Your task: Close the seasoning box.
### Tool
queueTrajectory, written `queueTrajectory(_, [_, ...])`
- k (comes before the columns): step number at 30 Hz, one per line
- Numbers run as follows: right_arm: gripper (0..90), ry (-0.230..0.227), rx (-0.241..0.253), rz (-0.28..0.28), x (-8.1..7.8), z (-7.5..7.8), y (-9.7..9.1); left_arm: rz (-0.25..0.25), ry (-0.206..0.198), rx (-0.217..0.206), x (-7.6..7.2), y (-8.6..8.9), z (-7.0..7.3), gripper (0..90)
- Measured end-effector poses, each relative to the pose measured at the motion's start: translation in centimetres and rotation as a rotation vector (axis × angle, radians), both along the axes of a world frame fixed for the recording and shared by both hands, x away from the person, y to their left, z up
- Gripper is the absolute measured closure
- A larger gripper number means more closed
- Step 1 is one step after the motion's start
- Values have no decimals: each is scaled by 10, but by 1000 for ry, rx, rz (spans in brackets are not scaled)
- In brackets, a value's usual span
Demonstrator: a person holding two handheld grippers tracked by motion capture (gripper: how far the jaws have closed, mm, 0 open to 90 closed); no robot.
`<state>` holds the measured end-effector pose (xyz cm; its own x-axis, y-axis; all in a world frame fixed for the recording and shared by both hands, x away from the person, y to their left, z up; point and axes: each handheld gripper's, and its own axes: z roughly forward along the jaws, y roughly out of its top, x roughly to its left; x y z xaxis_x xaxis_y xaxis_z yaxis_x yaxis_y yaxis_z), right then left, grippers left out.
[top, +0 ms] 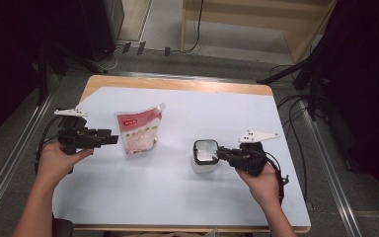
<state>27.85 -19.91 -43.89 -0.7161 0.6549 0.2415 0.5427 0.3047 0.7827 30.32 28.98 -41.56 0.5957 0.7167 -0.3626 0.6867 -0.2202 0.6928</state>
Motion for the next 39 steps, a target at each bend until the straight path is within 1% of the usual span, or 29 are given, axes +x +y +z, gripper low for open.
queueTrajectory(2, [774, -11, 3, -9, 1, 0, -3, 0, -1, -1, 0, 0, 0, 485])
queueTrajectory(6, [750, -5, 13, -21, 2, 1, -10, 0, -9, 3, 0, -1, -1, 485])
queueTrajectory(8, [723, -6, 20, -30, 2, 2, -16, 1, -15, 9, 0, -2, -1, 480])
queueTrajectory(12, [664, -11, 30, -58, 3, 3, -26, 1, -11, 23, 0, -3, -2, 469])
queueTrajectory(14, [642, -8, 39, -72, 3, 2, -31, 1, -9, 22, 0, -3, -3, 463])
queueTrajectory(15, [639, -14, 42, -75, 4, 2, -34, -1, -9, 20, 0, -3, -3, 462])
queueTrajectory(16, [638, -4, 40, -76, 4, 2, -36, 1, -11, 20, 0, -3, -3, 461])
queueTrajectory(18, [621, -15, 52, -88, 3, 2, -39, 2, -14, 18, 0, -3, -3, 461])
queueTrajectory(21, [559, -28, 51, -101, 2, 2, -44, 0, -19, 20, 0, -3, -3, 462])
queueTrajectory(24, [500, -68, 33, -116, 3, -2, -51, 1, -21, 29, 0, -4, -4, 462])
queueTrajectory(27, [468, -66, 32, -143, 5, -6, -57, 2, -19, 30, 0, -5, -5, 460])
queueTrajectory(29, [445, -60, 29, -176, 6, -8, -61, 6, -21, 30, 0, -5, -6, 456])
queueTrajectory(31, [422, -36, 31, -203, 8, -11, -66, -3, -17, 26, 1, -5, -6, 452])
queueTrajectory(33, [398, -24, 33, -214, 9, -14, -69, 0, -25, 30, 1, -5, -7, 451])
queueTrajectory(35, [381, -32, 28, -226, 11, -17, -70, -3, -31, 38, 1, -5, -7, 453])
queueTrajectory(36, [364, -45, 21, -239, 11, -18, -70, -2, -31, 35, 1, -5, -8, 452])
queueTrajectory(37, [358, -55, 17, -241, 11, -19, -71, 6, -30, 36, 1, -5, -8, 451])
queueTrajectory(39, [354, -74, 4, -248, 12, -20, -72, 3, -27, 41, 2, -5, -9, 449])
